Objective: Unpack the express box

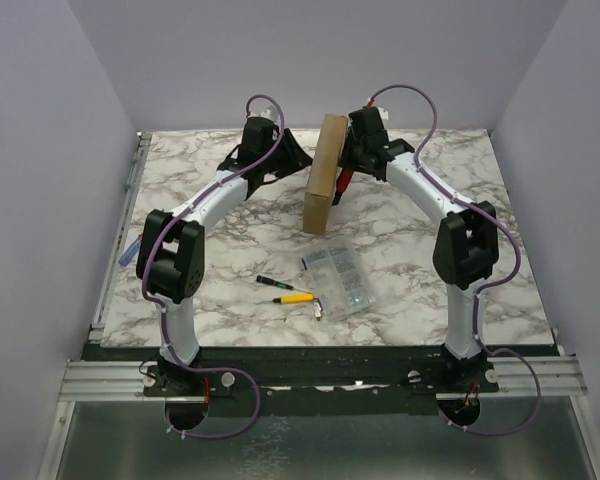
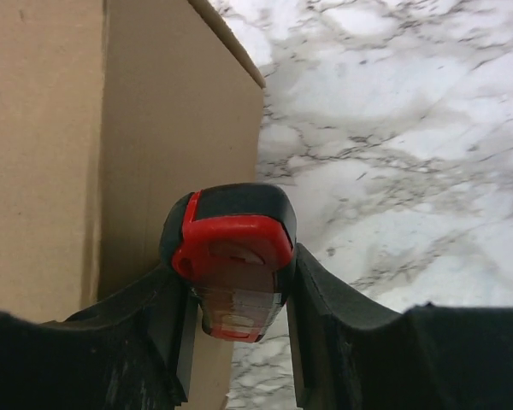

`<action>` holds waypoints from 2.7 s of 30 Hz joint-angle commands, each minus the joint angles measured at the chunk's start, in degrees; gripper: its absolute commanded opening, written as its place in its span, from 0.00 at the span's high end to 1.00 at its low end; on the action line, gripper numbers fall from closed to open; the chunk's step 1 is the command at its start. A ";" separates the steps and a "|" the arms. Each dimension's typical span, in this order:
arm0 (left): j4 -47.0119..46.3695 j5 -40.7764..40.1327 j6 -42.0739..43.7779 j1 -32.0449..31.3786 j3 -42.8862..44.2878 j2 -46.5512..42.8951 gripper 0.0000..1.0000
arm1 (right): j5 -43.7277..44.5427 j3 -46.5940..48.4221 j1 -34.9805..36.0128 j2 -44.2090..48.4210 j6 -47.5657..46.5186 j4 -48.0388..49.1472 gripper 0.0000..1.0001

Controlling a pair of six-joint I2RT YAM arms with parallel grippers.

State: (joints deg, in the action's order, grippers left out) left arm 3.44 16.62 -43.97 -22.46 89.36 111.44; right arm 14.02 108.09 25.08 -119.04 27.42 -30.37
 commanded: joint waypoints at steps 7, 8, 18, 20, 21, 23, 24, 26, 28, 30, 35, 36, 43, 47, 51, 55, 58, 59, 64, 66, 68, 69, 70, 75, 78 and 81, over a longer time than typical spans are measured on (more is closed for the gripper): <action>0.70 2.37 -0.48 -4.18 4.75 1.10 0.56 | 4.58 -9.20 -0.71 4.79 8.03 5.87 1.00; 0.77 2.30 -0.35 -5.18 5.58 1.55 0.56 | 6.40 -10.75 -1.56 6.03 7.10 5.18 1.00; 0.52 4.83 -0.56 -14.12 11.35 8.89 0.53 | 26.21 -26.85 -8.29 23.01 -3.51 0.25 1.00; 0.44 6.76 -0.56 -14.15 12.80 9.46 0.51 | 24.89 -27.77 -8.34 25.97 -5.05 -0.01 1.00; 0.48 7.97 0.52 -14.07 13.34 8.92 0.49 | 22.50 -28.18 -8.30 27.54 -6.16 0.49 1.00; 0.45 8.97 2.80 -13.49 13.34 6.55 0.44 | 15.75 -28.69 -8.29 30.21 -9.42 1.39 1.00; 0.43 8.97 3.72 -13.15 12.93 5.00 0.42 | 12.12 -29.39 -8.26 31.64 -11.30 2.34 1.00; 0.09 9.40 4.98 -12.65 11.44 1.97 0.37 | 7.43 -31.71 -8.29 33.96 -13.39 5.44 1.00; -0.23 10.35 5.87 -12.42 9.58 -0.46 0.36 | 6.00 -33.60 -8.29 35.19 -15.04 8.26 1.00; -0.27 11.41 5.11 -11.82 6.65 -2.56 0.37 | 4.35 -33.85 -8.30 34.94 -14.93 8.10 1.00; -0.34 11.70 5.72 -9.89 -4.05 -8.26 0.39 | 1.88 -34.97 -8.33 33.82 -10.09 6.47 1.00; -0.36 11.34 6.04 -9.61 -6.31 -9.28 0.39 | 2.23 -35.24 -8.35 33.97 -9.81 6.55 1.00; -0.69 12.59 7.41 -12.58 -15.58 -10.13 0.42 | 10.02 -32.73 -8.30 36.71 -11.62 1.98 1.00; -3.19 11.92 5.92 -15.59 -13.12 -4.52 0.42 | 8.32 -33.31 -8.30 40.76 -11.46 1.51 1.00; -6.47 11.48 3.45 -17.03 -3.21 5.41 0.42 | 7.06 -34.79 -8.30 44.35 -11.35 1.32 1.00; -7.68 14.93 0.18 -19.42 6.63 12.08 0.41 | 10.81 -36.30 -8.29 46.65 -12.41 0.36 1.00; -8.06 16.14 0.96 -20.51 6.66 11.02 0.39 | 12.63 -37.48 -8.34 48.29 -13.32 0.08 1.00; -8.35 16.73 1.43 -20.51 5.20 9.69 0.39 | 12.59 -37.96 -8.30 49.02 -13.59 0.39 1.00; -13.21 18.17 5.03 -18.72 -9.52 -3.15 0.34 | 4.52 -40.60 -8.31 51.85 -15.24 3.98 1.00; -18.64 20.04 4.10 -16.98 -16.90 -8.79 0.31 | -3.64 -42.53 -8.29 53.55 -16.50 7.07 1.00; -24.53 22.83 2.04 -15.29 -22.41 -13.46 0.29 | -16.15 -45.49 -8.29 55.84 -17.42 11.78 1.00; -27.31 24.61 0.95 -14.57 -24.48 -15.42 0.28 | -22.59 -47.15 -8.29 57.23 -17.56 14.79 1.00; -30.01 26.27 -0.24 -13.93 -26.33 -16.97 0.28 | -29.70 -49.32 -8.29 58.56 -17.62 18.28 1.00; -39.15 32.28 -0.72 -13.71 -32.19 -25.49 0.28 | -52.54 -57.79 -8.25 62.20 -7.14 42.17 1.00; -40.14 30.60 1.10 -14.02 -35.43 -30.37 0.23 | -56.73 -59.35 -8.22 60.63 0.70 51.48 1.00; -40.37 27.28 0.82 -14.10 -36.82 -31.91 0.19 | -60.84 -59.25 -7.68 57.49 5.49 57.49 1.00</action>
State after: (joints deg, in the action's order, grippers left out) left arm -31.86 44.53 -43.94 -36.18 54.72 82.63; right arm -34.50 49.12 16.84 -58.92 22.83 9.89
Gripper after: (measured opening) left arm 0.784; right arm 0.447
